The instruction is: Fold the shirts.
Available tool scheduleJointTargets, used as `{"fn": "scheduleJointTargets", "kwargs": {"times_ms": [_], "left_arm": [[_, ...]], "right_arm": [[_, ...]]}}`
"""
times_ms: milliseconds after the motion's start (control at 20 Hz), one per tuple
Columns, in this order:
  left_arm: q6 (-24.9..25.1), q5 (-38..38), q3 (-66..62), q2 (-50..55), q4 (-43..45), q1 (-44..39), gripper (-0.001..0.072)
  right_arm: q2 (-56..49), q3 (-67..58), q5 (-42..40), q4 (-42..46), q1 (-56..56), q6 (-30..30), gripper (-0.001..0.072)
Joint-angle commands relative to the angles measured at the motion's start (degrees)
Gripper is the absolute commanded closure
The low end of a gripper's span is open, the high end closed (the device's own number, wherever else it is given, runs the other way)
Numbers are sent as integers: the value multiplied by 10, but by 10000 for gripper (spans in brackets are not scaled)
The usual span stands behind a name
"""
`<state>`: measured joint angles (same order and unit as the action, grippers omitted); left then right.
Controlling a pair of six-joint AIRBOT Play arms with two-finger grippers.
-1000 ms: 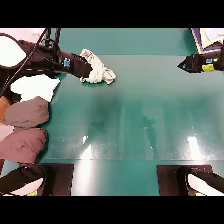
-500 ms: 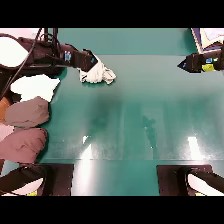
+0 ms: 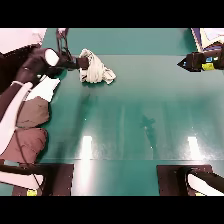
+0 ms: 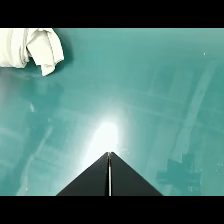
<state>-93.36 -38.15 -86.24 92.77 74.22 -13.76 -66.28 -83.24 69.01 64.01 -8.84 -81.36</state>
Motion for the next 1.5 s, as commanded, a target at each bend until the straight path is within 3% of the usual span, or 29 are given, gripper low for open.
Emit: {"fn": "scheduleJointTargets", "kwargs": {"times_ms": [0,250,300,350,400,600,750,900,1100,1350,1400,1450], "left_arm": [[58,60,-1,84,-81,12,157],[69,80,-3,113,-133,12,179],[69,75,-12,113,-133,13,388],[69,56,-30,113,-132,15,658],[70,24,-57,112,-130,17,676],[70,-80,-186,64,-94,26,680],[85,-92,-240,-55,-55,26,680],[85,-165,-250,-165,-40,15,680],[78,-306,-248,-207,21,-86,681],[77,-296,-95,-207,25,-236,677],[77,-270,-49,-207,25,-256,634],[77,-236,-10,-207,25,-265,342]], "right_arm": [[0,1,2,0,0,0,696],[0,1,1,0,0,0,696],[0,1,2,0,0,0,696],[0,1,3,0,0,0,696],[1,1,7,0,0,0,696],[34,1,-10,1,1,0,696],[83,1,-46,5,1,0,697],[128,1,-74,6,1,0,697],[158,1,-73,5,1,0,697],[176,1,-68,6,1,0,697],[179,1,-67,5,1,0,697],[179,1,-62,5,1,0,697]]}}
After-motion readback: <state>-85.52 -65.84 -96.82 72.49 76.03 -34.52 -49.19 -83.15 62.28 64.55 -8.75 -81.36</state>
